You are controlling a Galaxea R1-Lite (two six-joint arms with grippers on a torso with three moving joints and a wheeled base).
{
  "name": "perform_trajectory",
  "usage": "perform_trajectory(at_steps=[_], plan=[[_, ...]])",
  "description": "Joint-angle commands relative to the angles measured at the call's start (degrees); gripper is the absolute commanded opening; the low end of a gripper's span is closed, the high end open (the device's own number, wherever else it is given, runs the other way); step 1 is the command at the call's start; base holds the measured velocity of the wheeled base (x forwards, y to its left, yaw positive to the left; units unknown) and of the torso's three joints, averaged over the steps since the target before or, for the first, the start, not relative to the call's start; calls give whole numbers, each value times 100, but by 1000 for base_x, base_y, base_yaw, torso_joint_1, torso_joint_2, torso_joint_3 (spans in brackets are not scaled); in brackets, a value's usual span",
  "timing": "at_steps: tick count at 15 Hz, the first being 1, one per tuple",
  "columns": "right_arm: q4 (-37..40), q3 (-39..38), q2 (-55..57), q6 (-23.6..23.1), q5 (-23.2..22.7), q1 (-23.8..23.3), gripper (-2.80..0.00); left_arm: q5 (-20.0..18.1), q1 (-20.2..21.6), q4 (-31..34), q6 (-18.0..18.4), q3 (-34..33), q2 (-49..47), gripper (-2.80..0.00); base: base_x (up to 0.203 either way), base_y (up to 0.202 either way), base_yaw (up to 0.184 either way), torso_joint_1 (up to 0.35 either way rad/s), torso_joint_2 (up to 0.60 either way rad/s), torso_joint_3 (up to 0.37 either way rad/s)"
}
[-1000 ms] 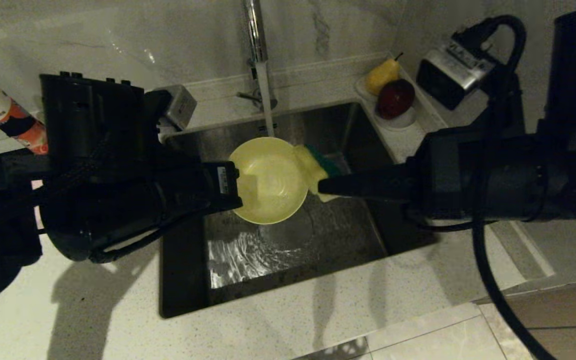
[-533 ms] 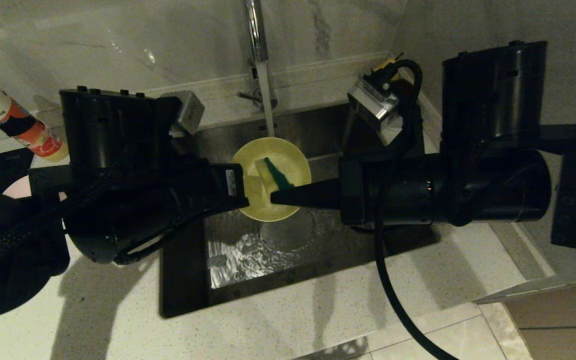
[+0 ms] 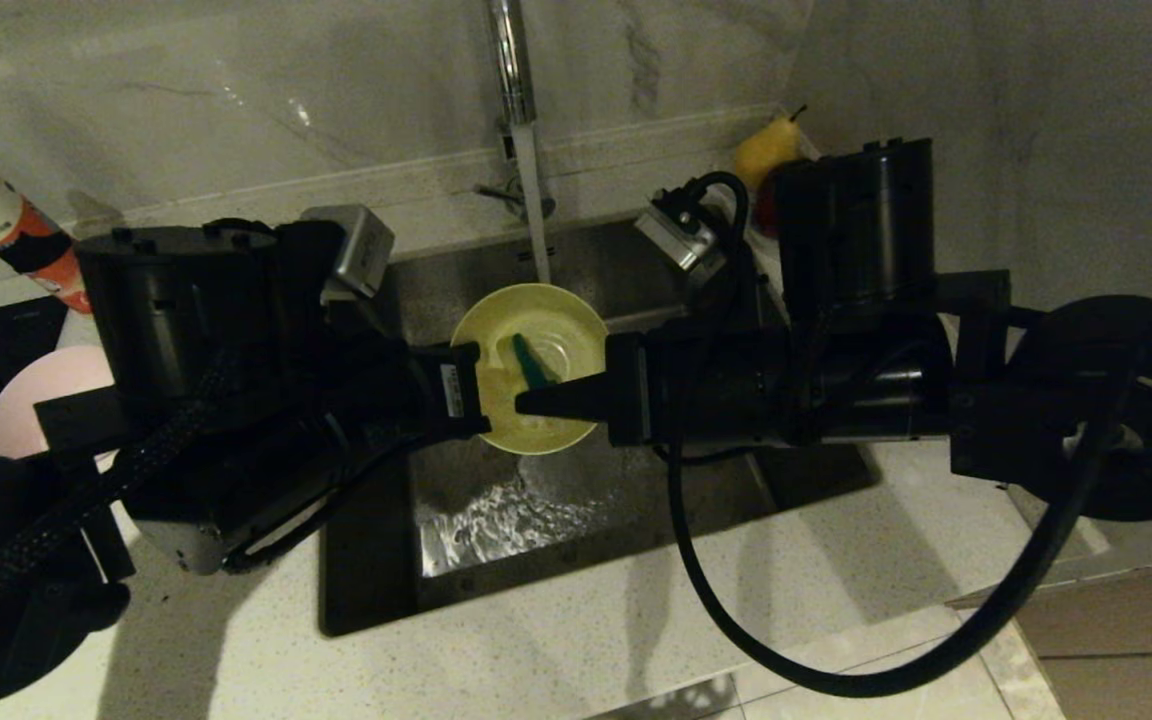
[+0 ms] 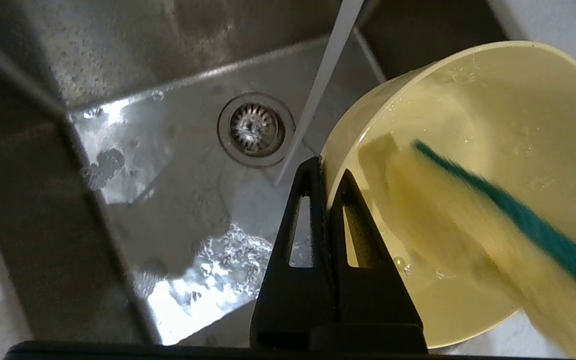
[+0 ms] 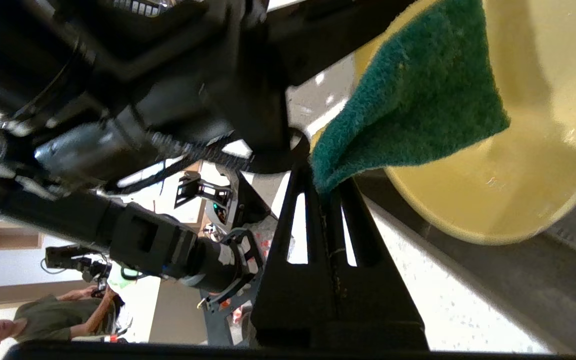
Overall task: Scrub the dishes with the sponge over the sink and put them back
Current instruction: Wipe the bowl
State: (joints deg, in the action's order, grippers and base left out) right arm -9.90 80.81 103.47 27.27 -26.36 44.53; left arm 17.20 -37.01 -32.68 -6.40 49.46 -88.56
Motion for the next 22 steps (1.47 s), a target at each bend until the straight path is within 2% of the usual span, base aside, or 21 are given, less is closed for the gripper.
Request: perform_trajectory(at_steps=[1, 7, 13, 22], plan=[[-12, 76, 130, 15, 34, 3, -280, 3, 1, -25, 160, -210, 103, -280, 0, 0, 0, 0, 0, 0], [51, 340, 126, 12, 43, 5, -280, -32, -99, -861, 706, -731, 66, -280, 0, 0, 0, 0, 0, 0], [287, 414, -6, 11, 43, -33, -280, -8, -113, -931, 643, -931, 110, -280, 0, 0, 0, 0, 0, 0], [454, -197, -354, -11, 122, -50, -280, 38, 1, -1223, 623, -824, 93, -280, 0, 0, 0, 0, 0, 0]])
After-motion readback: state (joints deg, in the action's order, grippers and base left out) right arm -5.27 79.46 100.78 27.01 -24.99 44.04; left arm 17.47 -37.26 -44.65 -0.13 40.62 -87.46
